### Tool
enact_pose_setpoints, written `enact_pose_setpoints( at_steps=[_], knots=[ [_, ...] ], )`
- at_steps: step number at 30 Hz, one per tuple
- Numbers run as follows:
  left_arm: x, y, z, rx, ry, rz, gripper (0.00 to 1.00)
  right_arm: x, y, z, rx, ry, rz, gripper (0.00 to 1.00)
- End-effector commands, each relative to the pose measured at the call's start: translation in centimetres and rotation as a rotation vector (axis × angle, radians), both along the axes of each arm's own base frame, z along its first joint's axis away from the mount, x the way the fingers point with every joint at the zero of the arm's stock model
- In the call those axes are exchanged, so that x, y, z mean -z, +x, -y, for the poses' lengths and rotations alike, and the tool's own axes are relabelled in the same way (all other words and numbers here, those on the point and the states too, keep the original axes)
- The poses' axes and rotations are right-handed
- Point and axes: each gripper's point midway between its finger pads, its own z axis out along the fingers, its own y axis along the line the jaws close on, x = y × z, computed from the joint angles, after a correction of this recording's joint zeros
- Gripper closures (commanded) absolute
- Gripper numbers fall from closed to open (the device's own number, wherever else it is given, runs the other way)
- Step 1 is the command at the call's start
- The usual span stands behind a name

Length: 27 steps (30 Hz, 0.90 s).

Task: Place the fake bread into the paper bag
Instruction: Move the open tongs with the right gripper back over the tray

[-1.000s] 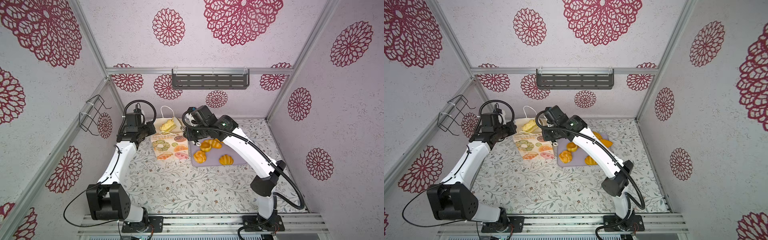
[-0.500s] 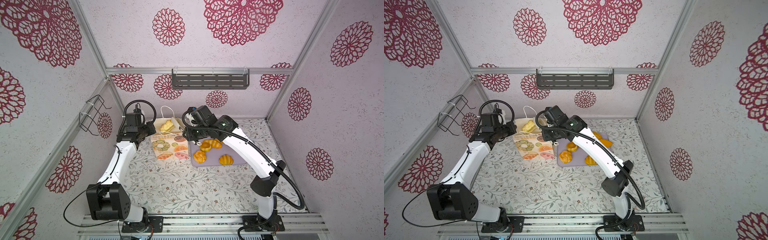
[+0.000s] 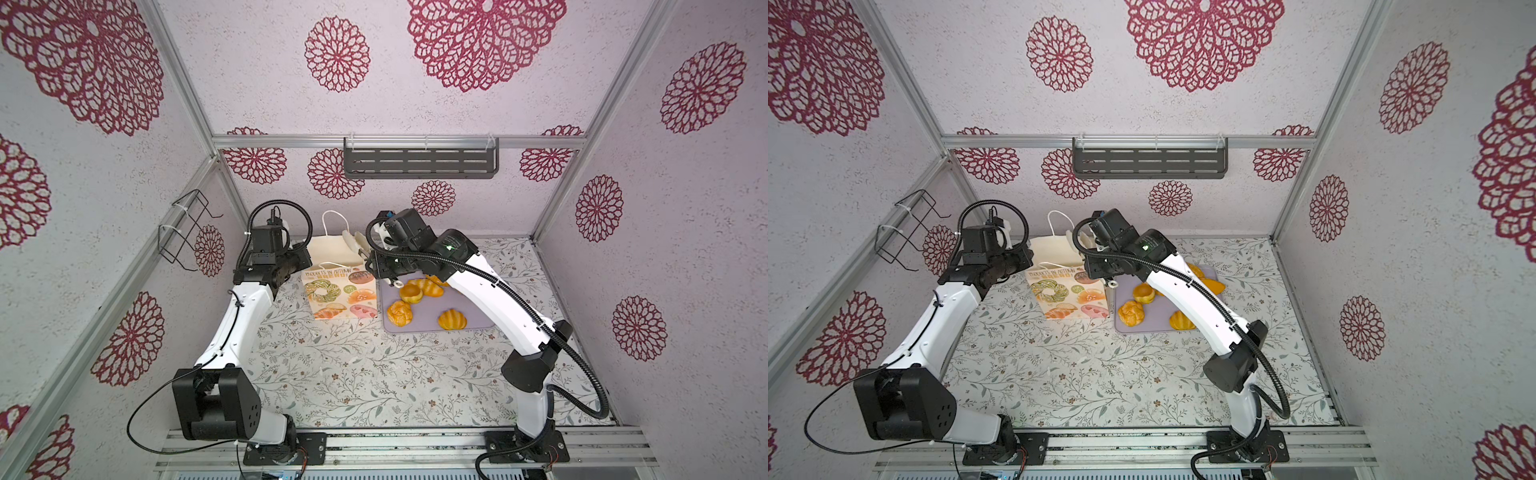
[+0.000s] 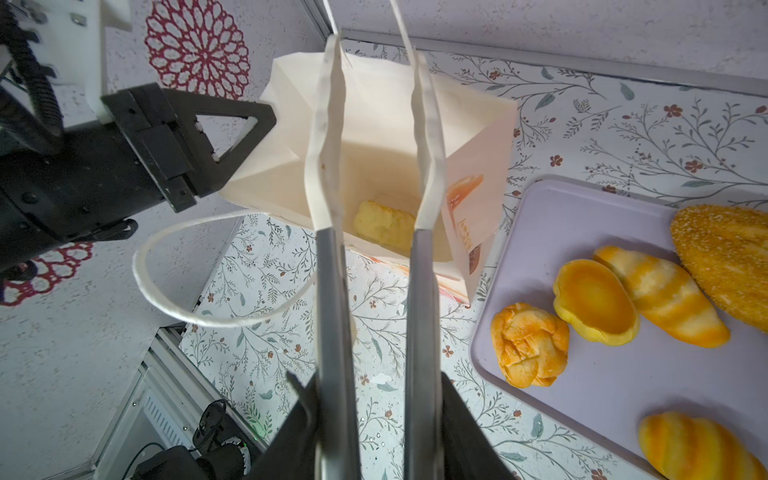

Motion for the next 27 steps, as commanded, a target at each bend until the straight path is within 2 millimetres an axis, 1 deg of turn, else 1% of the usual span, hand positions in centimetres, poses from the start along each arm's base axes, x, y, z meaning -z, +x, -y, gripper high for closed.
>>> enact_pose_setpoints(
  at_steps=[1, 7, 12, 19, 27],
  knots=[
    [-1.8, -0.3, 0.0, 0.005, 0.004, 0.049, 1.0, -6.8, -0.1, 3.1, 0.045, 0.094, 0.141, 0.6],
    [-1.9, -0.3, 0.0, 0.006, 0.002, 0.049, 1.0, -7.3, 0.1, 5.7, 0.094, 0.042, 0.171, 0.59],
    [-2.1, -0.4, 0.0, 0.005, 0.006, 0.052, 1.0, -6.6, 0.3, 7.4, 0.124, 0.021, 0.159, 0.57],
    [-2.1, -0.5, -0.1, 0.001, 0.012, 0.052, 1.0, -4.6, 0.4, 10.2, 0.182, 0.017, 0.125, 0.56],
    [-2.0, -0.5, -0.1, -0.001, 0.009, 0.048, 1.0, -1.7, -0.2, 14.7, 0.268, -0.007, 0.078, 0.53]
  ],
)
